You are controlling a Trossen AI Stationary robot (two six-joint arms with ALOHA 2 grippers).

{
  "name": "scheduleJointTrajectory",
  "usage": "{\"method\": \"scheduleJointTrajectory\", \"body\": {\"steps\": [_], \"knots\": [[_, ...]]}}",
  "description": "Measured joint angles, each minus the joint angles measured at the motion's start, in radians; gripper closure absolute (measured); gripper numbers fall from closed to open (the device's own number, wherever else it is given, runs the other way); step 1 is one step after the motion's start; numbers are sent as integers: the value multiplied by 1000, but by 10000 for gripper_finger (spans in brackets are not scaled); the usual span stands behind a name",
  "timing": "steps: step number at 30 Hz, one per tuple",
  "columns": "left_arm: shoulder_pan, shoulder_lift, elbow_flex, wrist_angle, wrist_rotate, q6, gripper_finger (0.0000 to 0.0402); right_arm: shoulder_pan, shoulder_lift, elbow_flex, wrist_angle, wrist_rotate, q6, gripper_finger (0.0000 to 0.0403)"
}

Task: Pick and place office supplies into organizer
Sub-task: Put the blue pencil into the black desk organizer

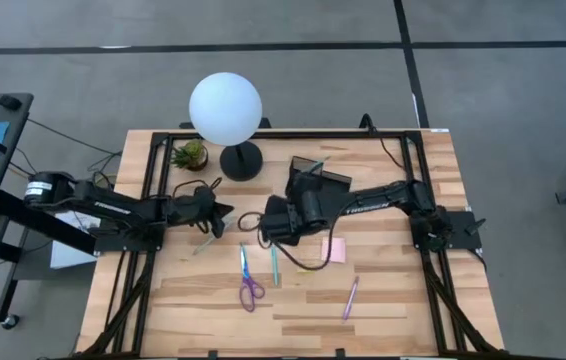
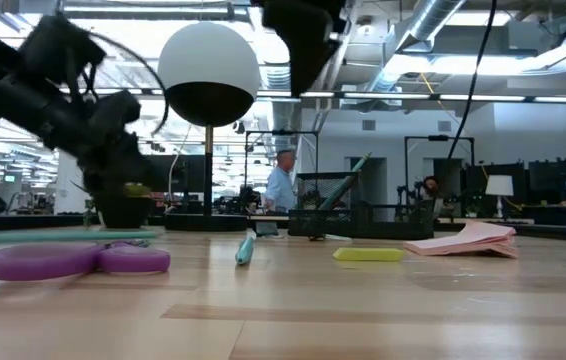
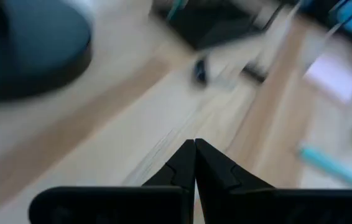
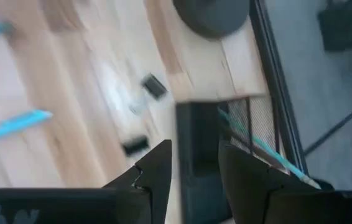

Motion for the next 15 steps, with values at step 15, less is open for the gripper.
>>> {"method": "scheduleJointTrajectory", "body": {"steps": [15], "knots": [[-140, 114, 221, 249, -111, 293, 401, 145, -6, -452, 378, 0, 402, 281]]}}
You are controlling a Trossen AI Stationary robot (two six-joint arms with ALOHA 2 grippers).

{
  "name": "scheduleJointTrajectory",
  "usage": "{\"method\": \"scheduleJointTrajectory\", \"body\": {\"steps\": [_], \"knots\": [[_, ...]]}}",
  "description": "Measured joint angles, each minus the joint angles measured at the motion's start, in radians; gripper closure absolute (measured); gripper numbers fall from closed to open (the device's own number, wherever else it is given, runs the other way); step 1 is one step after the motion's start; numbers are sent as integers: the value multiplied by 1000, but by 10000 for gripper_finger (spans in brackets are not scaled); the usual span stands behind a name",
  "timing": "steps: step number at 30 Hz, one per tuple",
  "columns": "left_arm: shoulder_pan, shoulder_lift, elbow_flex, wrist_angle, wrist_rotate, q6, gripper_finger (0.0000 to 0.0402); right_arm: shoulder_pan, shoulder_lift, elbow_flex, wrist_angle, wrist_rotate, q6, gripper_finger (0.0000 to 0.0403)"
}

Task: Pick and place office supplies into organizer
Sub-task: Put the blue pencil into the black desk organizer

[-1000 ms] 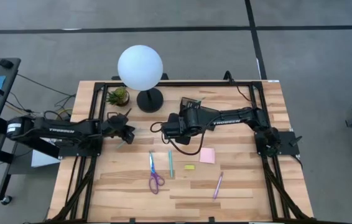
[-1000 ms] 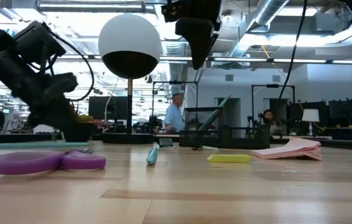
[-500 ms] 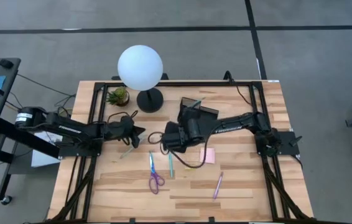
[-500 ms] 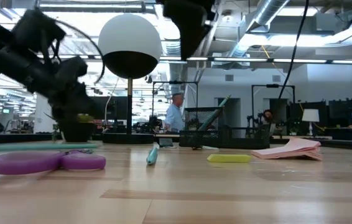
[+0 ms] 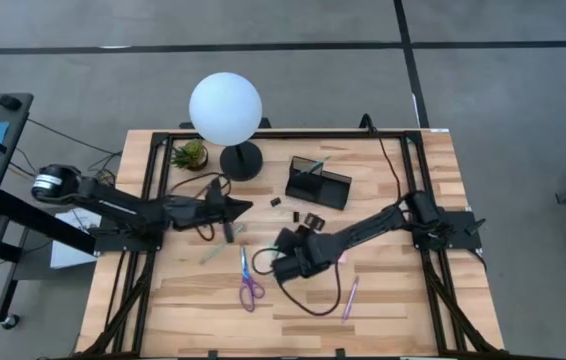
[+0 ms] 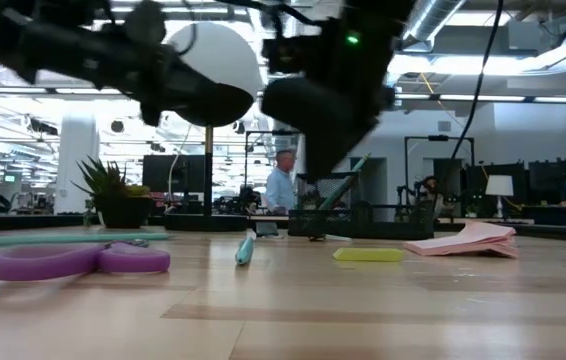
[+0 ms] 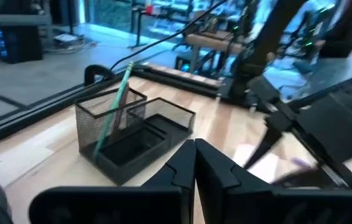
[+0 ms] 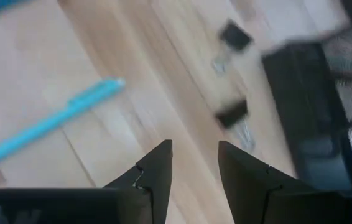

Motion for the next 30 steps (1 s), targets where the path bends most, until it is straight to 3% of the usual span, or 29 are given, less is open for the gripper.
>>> {"method": "scheduleJointTrajectory", "body": {"steps": [6, 11, 15, 20, 23, 25, 28, 30], "knots": [[-9, 296, 170, 15, -9, -1, 401, 60, -78, -55, -51, 97, 115, 281], [-90, 464, 155, 64, -103, -124, 401, 124, -190, -80, -35, 225, 67, 281], [-240, 458, 68, 109, -236, -210, 402, 192, -285, -180, 51, 404, 58, 281], [-472, 306, -50, 22, -526, -418, 402, 179, -421, -425, 217, 405, 53, 281], [-604, 230, -71, -57, -629, -484, 402, 125, -509, -580, 429, 353, -39, 281], [-654, 214, -57, -116, -656, -494, 402, 71, -564, -689, 653, 262, -177, 281], [-700, 208, -9, -308, -665, -510, 402, -23, -613, -842, 1107, -9, -442, 281], [-713, 208, 31, -492, -664, -638, 402, -88, -617, -923, 1397, -232, -559, 281]]}}
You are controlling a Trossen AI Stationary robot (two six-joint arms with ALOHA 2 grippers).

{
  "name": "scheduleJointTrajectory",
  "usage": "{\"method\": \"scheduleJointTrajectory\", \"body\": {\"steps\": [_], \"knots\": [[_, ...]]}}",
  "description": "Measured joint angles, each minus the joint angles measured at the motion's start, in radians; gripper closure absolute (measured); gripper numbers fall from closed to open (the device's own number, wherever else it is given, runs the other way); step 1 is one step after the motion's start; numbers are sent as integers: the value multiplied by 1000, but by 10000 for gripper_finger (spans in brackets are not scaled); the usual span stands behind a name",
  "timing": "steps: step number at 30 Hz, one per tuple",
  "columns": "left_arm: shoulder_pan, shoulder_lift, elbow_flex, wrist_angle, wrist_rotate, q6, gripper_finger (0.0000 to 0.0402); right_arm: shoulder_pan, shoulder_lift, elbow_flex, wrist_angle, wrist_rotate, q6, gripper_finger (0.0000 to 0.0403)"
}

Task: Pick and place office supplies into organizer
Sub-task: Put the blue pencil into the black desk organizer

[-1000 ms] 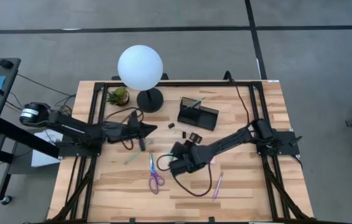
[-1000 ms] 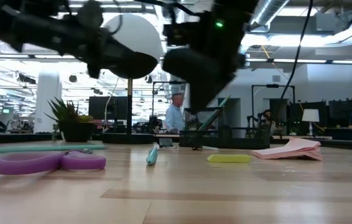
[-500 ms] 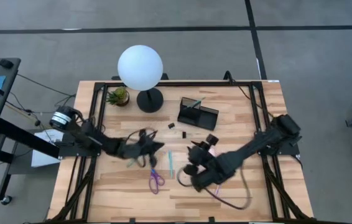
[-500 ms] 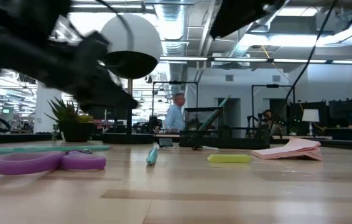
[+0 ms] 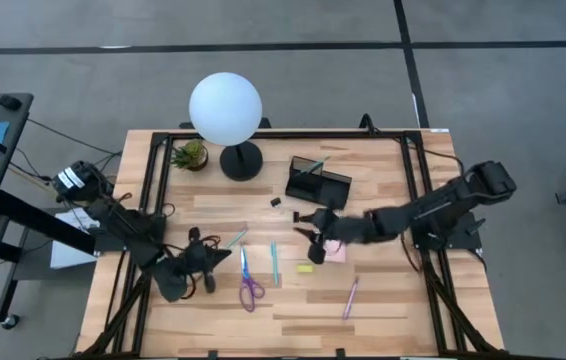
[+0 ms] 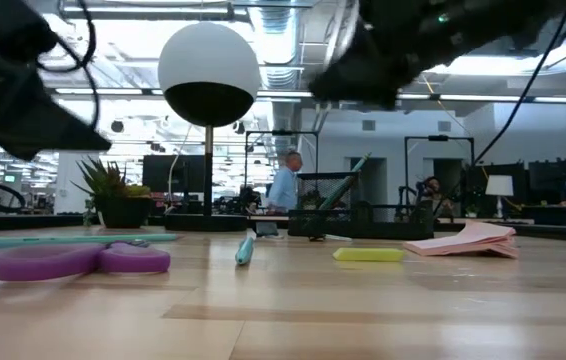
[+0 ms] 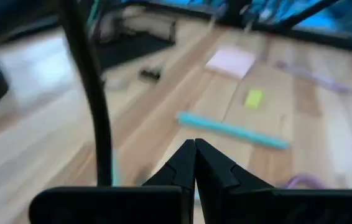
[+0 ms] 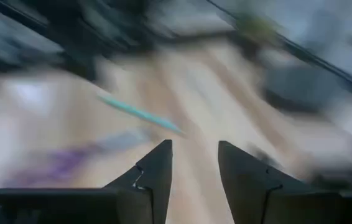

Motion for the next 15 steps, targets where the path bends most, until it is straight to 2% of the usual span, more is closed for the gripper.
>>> {"method": "scheduleJointTrajectory", "body": {"steps": [3, 5, 7, 11, 15], "knots": [[-19, 3, 53, -283, 29, -320, 402, -77, 20, -61, 259, -222, -88, 281], [-48, 10, 73, -429, 60, -516, 402, -116, 46, -68, 316, -289, -134, 280], [-80, 32, 82, -508, 50, -641, 402, -149, 75, -67, 354, -321, -164, 280], [-118, 91, 82, -502, 30, -727, 401, -208, 156, -64, 397, -369, -169, 280], [-116, 185, 82, -354, 73, -688, 401, -269, 248, -50, 511, -498, -163, 280]]}}
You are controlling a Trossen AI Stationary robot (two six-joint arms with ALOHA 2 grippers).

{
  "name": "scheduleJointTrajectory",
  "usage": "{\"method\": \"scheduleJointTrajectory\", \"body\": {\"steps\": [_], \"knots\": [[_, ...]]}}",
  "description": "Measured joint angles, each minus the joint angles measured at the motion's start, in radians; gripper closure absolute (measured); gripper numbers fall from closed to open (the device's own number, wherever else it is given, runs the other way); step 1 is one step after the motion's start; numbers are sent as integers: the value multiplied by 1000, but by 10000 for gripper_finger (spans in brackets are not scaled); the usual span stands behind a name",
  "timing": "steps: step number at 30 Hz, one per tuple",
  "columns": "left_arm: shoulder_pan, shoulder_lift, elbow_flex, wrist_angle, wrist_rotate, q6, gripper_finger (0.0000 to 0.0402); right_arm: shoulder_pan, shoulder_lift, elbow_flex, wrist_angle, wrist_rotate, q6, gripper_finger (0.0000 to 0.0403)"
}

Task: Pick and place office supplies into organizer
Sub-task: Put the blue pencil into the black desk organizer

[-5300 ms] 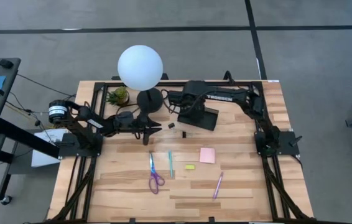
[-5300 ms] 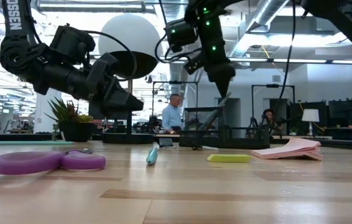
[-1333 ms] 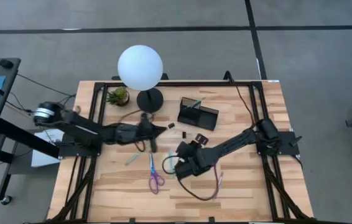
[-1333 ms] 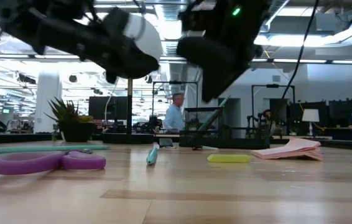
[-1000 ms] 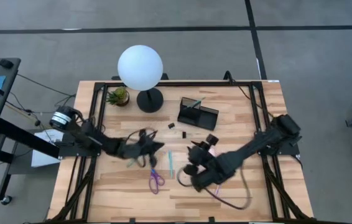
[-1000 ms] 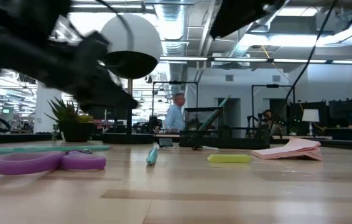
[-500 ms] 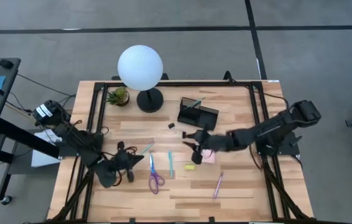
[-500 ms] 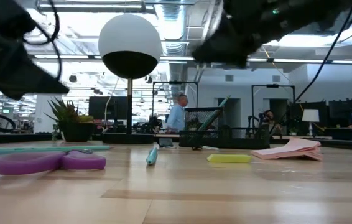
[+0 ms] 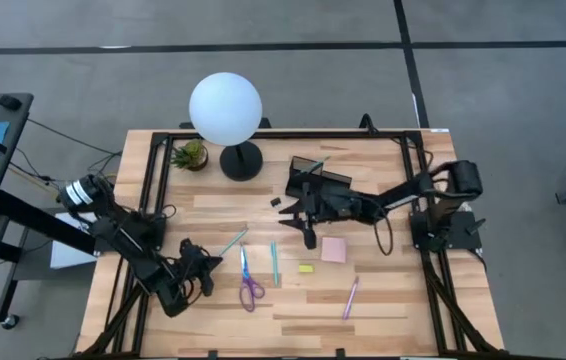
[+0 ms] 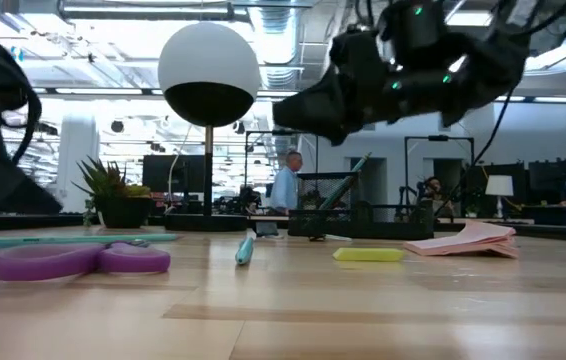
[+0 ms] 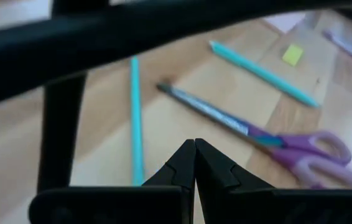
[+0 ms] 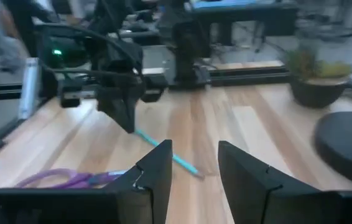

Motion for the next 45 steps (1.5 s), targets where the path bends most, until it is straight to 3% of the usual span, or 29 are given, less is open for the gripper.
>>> {"method": "scheduleJointTrajectory", "body": {"steps": [4, 13, 17, 25, 30, 36, 45], "knots": [[9, 83, 0, 19, 55, 1, 401, -38, 105, 73, 142, -174, -3, 280], [10, 104, 47, -98, 7, 13, 402, -45, 378, 335, 171, -176, -6, 280], [10, 104, 123, -324, 3, -27, 401, -60, 489, 473, 110, -245, -72, 280], [-41, 37, 352, -981, -2, -300, 401, -139, 629, 832, -309, -446, -281, 280], [-119, -43, 425, -1213, -4, -484, 402, -176, 722, 1054, -570, -589, -286, 281], [-159, -67, 420, -1317, 17, -647, 402, -176, 858, 1171, -557, -595, -286, 281], [-165, -65, 419, -1327, 32, -657, 402, -212, 867, 1182, -579, -552, -319, 281]]}}
